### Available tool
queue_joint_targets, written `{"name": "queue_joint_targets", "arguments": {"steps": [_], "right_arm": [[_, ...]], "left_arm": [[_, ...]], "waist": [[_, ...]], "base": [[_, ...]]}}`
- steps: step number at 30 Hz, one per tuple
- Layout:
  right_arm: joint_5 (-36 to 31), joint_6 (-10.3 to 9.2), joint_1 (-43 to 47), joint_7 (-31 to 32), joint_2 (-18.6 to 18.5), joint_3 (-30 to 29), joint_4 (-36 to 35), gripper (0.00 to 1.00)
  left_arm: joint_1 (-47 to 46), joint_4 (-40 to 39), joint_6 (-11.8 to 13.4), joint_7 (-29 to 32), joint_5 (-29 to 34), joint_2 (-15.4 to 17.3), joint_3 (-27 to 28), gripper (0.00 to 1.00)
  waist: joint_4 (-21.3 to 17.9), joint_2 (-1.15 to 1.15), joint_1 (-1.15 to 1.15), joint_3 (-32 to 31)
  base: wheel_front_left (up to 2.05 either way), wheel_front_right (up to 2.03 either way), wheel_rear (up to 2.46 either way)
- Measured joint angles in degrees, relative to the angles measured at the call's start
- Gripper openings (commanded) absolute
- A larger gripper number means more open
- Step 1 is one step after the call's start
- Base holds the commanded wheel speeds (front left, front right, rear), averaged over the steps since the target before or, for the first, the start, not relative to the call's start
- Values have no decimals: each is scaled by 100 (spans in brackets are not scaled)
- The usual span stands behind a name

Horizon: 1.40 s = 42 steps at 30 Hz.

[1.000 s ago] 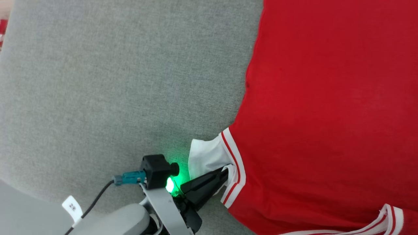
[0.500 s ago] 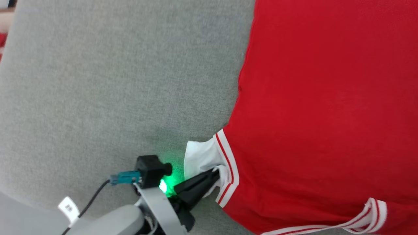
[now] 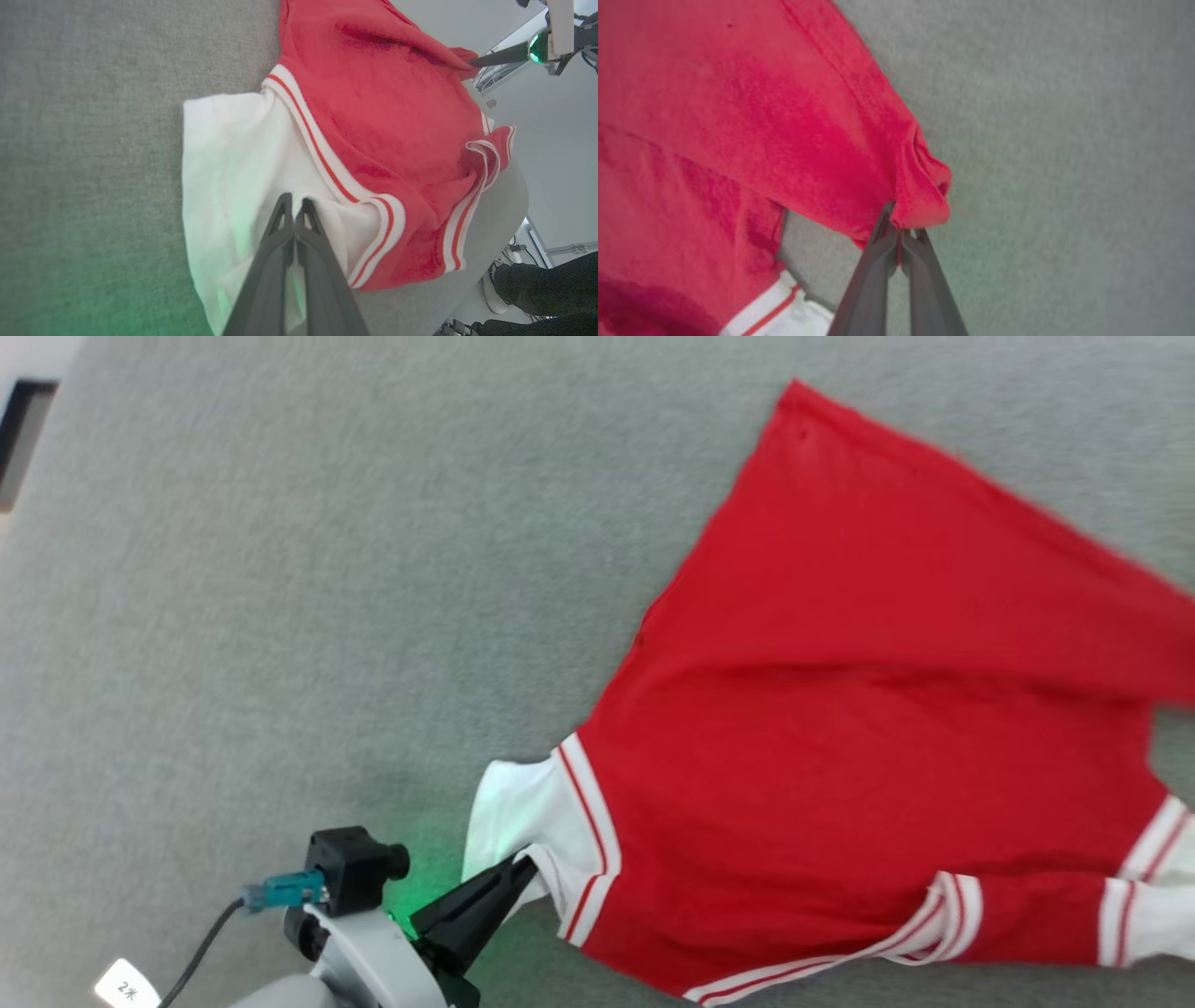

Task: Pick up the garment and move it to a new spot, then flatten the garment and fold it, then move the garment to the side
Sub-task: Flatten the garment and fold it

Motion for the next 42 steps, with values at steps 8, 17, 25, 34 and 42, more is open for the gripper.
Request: {"name": "queue_joint_targets", "arguments": {"steps": [8,17,25,34,42], "right_arm": [[386,0,2310,-235,-81,-772,-1221,0],[-29,-1,4081,-176,850,-1101,-2172,0],[-499,0,4366,-226,1178,-1697,-2640,100],[-372,0,3641,93,645,-2963,-3524,100],[-1591,0,902,-735,716,-1176,-2320,100]], "left_arm": [[68,9,26,0,56,59,193,0],[229,156,25,0,122,-101,522,0],[258,276,23,1,163,-176,577,0],[301,162,19,1,330,-531,616,0],[-9,149,16,0,421,-801,454,0]], "waist": [[-416,0,0,-311],[-724,0,0,-500],[-786,0,0,-550],[-507,0,0,-539],[-75,0,0,-281]], "base": [[0,0,0],[0,0,0],[0,0,0],[0,0,0],[0,0,0]]}}
